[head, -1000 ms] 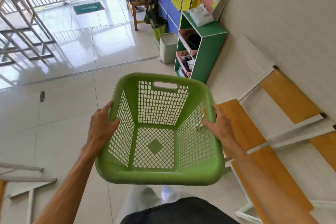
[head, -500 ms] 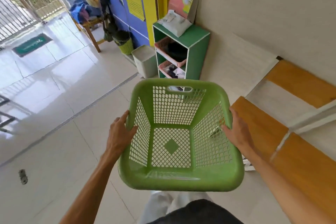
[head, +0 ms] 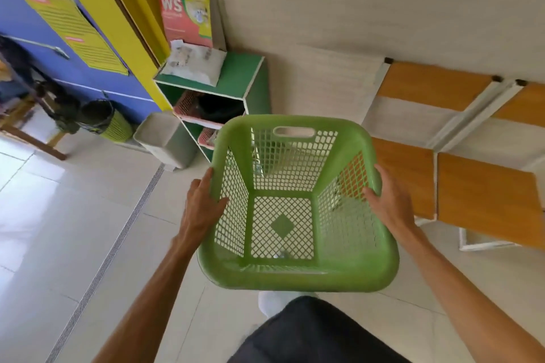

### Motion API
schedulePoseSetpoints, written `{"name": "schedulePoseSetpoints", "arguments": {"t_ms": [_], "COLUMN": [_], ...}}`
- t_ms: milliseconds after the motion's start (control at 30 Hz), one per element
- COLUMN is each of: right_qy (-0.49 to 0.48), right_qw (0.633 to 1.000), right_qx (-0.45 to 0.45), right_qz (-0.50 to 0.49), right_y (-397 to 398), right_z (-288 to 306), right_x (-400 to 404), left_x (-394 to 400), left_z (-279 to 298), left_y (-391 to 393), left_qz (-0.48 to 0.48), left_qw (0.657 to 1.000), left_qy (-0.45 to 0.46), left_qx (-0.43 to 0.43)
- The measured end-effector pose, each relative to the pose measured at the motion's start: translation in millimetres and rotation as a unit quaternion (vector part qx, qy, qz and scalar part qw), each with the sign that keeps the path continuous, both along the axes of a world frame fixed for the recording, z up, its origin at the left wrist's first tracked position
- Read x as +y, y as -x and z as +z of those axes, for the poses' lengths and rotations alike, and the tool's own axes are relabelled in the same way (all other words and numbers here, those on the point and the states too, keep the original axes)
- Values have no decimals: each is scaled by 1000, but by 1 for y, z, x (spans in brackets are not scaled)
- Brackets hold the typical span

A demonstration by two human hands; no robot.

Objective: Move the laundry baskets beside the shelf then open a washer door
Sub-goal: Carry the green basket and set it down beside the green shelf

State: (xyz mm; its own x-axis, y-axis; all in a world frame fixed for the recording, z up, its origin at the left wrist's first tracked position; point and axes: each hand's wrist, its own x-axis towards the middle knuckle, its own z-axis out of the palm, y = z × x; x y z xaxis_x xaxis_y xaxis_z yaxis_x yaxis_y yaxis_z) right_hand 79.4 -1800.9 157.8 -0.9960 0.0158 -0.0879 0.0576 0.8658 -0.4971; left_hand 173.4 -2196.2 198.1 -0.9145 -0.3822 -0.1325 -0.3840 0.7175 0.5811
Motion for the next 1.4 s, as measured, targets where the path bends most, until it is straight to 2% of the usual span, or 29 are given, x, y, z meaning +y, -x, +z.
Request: {"name": "schedulePoseSetpoints", "arguments": {"t_ms": [267, 467, 633, 700, 800, 933, 1100, 1267, 1400], "right_qy": [7, 3, 57, 71, 56, 31, -62, -103, -143], "right_qw": [996, 985, 968, 966, 971, 972, 979, 982, 981], "right_qx": [10, 11, -92, -99, -69, -82, -97, -95, -91], "right_qz": [-90, -171, -227, -229, -221, -219, -168, -129, -91], "right_y": [30, 43, 67, 75, 81, 95, 120, 158, 190], "right_z": [1, -11, -26, -39, -69, -126, -213, -284, -319], "right_x": [-38, -56, -69, -71, -76, -70, -58, -47, -41], "left_x": [-51, -57, -60, -60, -59, -51, -43, -31, -31], "left_z": [-3, -23, -45, -58, -88, -143, -237, -312, -349], "left_y": [97, 151, 193, 207, 224, 244, 271, 305, 324], "left_qz": [-96, -122, -133, -147, -172, -213, -265, -260, -260], "left_qw": [995, 993, 991, 988, 984, 974, 957, 956, 957], "left_qy": [6, -7, -20, -21, -5, 25, 58, 74, 84], "left_qx": [-3, -5, -27, -27, -33, -76, -105, -112, -98]}}
